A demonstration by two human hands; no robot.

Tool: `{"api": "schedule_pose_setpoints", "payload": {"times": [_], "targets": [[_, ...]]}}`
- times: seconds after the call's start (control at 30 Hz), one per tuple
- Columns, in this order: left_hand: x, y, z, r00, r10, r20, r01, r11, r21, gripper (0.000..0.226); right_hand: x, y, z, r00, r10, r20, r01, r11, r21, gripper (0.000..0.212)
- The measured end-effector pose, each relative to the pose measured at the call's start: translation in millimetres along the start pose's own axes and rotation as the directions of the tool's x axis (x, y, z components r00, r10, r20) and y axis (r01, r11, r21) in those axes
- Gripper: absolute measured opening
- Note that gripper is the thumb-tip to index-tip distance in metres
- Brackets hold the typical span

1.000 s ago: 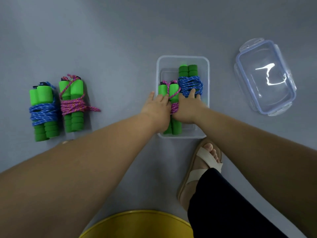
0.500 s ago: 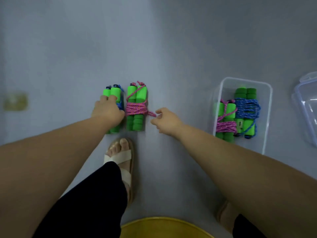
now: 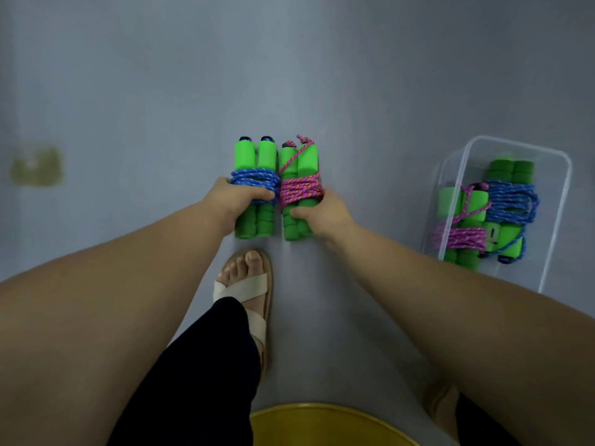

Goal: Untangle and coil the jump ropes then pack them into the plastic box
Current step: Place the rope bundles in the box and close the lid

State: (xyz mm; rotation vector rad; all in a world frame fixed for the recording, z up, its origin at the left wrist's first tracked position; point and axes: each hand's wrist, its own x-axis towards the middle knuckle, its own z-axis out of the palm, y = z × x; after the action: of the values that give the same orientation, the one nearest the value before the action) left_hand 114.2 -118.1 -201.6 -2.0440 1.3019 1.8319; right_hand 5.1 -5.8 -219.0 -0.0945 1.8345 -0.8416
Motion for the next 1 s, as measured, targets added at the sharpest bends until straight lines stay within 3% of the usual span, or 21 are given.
{"api": "schedule_pose_setpoints", "payload": {"times": [0.07, 0.13, 0.2, 0.27, 0.37, 0.43, 0.5, 0.53, 0.6, 0.67, 0.73, 0.8, 0.87, 1.0], "targets": [[-13.7, 14.9, 10.7, 0.99, 0.103, 0.092, -0.103, 0.995, -0.005, 0.052, -13.3, -7.8, -33.2, 0.998, -0.007, 0.063, 0.001, 0.996, 0.091, 0.039], [-33.1, 29.0, 28.6, 0.949, 0.144, 0.281, -0.137, 0.99, -0.044, 0.052, -25.9, -14.1, -72.9, 0.998, -0.009, 0.066, -0.002, 0.985, 0.172, 0.054], [-58.3, 42.2, 61.5, 0.889, 0.162, 0.427, -0.16, 0.986, -0.041, 0.048, -42.2, -14.3, -125.8, 0.999, -0.029, -0.021, 0.033, 0.985, 0.169, 0.067], [-81.1, 50.8, 100.2, 0.839, 0.175, 0.516, -0.183, 0.982, -0.034, 0.04, -58.9, -7.7, -173.8, 0.986, -0.058, -0.158, 0.067, 0.996, 0.055, 0.072], [-109.9, 54.7, 164.8, 0.8, 0.184, 0.571, -0.203, 0.979, -0.03, 0.025, -78.0, 15.2, -233.1, 0.975, -0.059, -0.216, 0.08, 0.993, 0.09, 0.061], [-124.1, 52.4, 204.4, 0.796, 0.204, 0.57, -0.231, 0.973, -0.026, 0.018, -87.8, 31.7, -263.2, 0.979, -0.01, -0.205, 0.05, 0.98, 0.192, 0.046], [-134.1, 45.9, 236.3, 0.809, 0.224, 0.543, -0.278, 0.96, 0.019, 0.018, -96.6, 48.4, -287.6, 0.961, -0.02, -0.276, 0.095, 0.961, 0.261, 0.018], [-136.3, 40.6, 245.6, 0.823, 0.229, 0.52, -0.295, 0.955, 0.046, 0.019, -98.5, 58.7, -296.4, 0.946, -0.029, -0.323, 0.125, 0.952, 0.281, 0.014], [-136.4, 23.8, 262.3, 0.848, 0.234, 0.475, -0.317, 0.943, 0.101, 0.022, -104.8, 83.0, -309.6, 0.922, -0.019, -0.387, 0.156, 0.933, 0.325, 0.02], [-133.3, 7.3, 268.3, 0.877, 0.263, 0.402, -0.349, 0.924, 0.156, 0.024, -107.1, 105.3, -310.3, 0.922, -0.004, -0.388, 0.164, 0.91, 0.38, 0.042], [-133.3, -0.4, 269.9, 0.897, 0.313, 0.311, -0.387, 0.897, 0.212, 0.042, -104.2, 121.2, -303.1, 0.926, -0.027, -0.376, 0.178, 0.91, 0.374, 0.043], [-131.7, -0.2, 270.6, 0.867, 0.406, 0.288, -0.475, 0.847, 0.239, 0.064, -98.4, 126.2, -292.1, 0.934, -0.041, -0.355, 0.177, 0.916, 0.36, 0.061], [-130.2, 3.0, 274.3, 0.823, 0.487, 0.292, -0.555, 0.8, 0.23, 0.071, -89.8, 123.2, -285.9, 0.937, -0.05, -0.346, 0.186, 0.91, 0.371, 0.074], [-129.7, 4.1, 275.7, 0.765, 0.593, 0.251, -0.64, 0.744, 0.192, 0.064, -74.9, 110.7, -283.0, 0.917, -0.041, -0.397, 0.215, 0.888, 0.406, 0.057]]}}
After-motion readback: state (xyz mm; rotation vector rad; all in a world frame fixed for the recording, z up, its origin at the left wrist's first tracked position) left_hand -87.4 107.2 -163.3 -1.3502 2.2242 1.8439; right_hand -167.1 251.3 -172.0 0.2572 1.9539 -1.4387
